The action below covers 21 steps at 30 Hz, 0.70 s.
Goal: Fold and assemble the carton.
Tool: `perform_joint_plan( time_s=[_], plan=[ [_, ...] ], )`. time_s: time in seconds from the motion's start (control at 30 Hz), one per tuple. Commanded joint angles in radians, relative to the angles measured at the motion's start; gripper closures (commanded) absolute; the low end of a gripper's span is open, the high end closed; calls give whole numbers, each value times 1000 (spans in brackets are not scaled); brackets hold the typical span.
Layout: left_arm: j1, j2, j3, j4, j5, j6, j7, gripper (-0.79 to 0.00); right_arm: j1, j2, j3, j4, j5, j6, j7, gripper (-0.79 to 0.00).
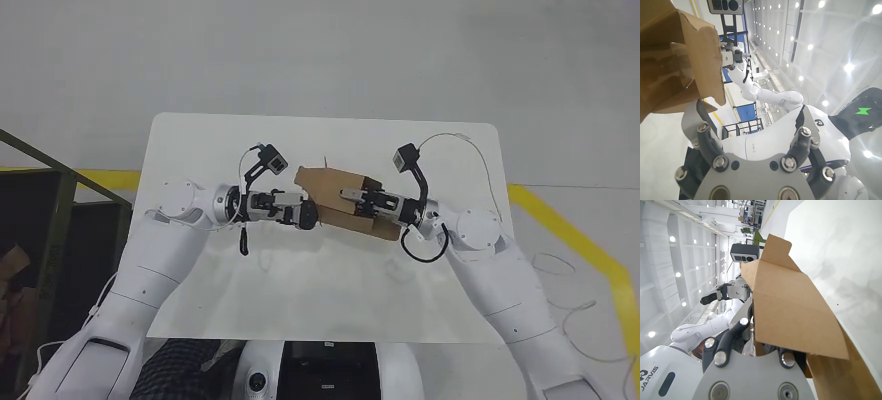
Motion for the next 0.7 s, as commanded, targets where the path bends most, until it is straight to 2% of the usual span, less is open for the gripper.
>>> perform_joint_plan(
  time_s=[0.0, 0.67],
  plan=[
    [2, 0, 3, -2, 1, 3, -1, -785, -3, 0, 4, -1, -2, 0, -11, 0],
    [-25, -16, 57, 24, -17, 11, -11, -785, -13, -3, 1, -30, 0, -1, -29, 0]
  ],
)
